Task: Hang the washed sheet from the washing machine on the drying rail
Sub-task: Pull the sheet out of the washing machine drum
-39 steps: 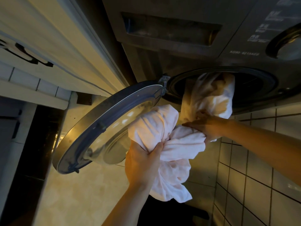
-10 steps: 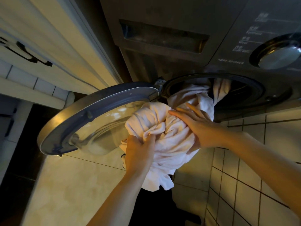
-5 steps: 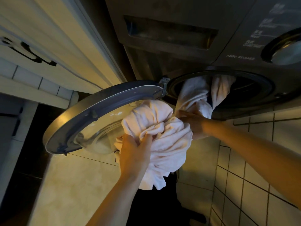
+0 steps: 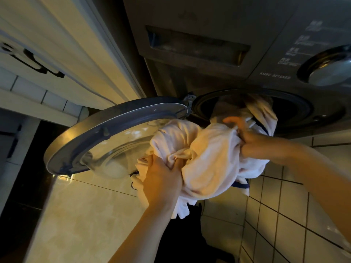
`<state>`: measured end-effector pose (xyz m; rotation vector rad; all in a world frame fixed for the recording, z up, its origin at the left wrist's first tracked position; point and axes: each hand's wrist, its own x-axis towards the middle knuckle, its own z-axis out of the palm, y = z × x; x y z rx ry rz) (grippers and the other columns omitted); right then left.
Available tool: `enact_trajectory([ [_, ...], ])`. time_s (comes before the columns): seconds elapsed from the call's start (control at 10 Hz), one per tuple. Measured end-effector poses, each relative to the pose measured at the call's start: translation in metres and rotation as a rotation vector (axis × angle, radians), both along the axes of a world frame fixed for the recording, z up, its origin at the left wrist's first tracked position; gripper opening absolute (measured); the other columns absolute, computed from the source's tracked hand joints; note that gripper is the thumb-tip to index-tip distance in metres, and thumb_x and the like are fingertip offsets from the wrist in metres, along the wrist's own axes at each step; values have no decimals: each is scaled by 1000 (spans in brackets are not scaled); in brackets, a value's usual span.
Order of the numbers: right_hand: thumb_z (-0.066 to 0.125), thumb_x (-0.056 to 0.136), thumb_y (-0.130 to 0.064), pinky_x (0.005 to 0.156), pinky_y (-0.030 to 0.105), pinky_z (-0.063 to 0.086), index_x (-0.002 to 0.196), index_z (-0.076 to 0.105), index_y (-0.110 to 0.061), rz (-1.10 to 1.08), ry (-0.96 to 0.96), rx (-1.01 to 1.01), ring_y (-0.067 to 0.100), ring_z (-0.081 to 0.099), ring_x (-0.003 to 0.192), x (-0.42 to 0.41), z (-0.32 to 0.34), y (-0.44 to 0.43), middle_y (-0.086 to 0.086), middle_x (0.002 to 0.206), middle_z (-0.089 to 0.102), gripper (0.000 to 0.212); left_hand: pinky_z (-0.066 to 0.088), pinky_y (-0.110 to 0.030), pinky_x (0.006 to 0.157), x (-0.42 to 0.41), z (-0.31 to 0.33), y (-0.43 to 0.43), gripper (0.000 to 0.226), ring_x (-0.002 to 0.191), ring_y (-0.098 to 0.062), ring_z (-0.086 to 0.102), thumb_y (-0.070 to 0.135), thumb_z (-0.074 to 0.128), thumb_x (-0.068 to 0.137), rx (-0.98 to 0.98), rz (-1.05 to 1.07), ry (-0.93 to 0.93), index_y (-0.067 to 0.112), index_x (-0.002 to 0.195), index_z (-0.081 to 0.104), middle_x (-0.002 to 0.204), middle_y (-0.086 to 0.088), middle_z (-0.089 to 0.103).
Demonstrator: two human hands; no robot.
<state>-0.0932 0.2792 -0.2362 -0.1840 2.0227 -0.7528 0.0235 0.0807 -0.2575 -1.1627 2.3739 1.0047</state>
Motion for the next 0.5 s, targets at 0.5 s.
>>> enact_trajectory([
  [0.5,40,92,-30,79,40,49,96,56,2,257,227,513,31,58,88,24,12,-12,21,92,57,35,45,-34,70,3,-3,-1,36,88,-27,60,43,57,86,25,-32,-1,13,103,47,92,-4,60],
])
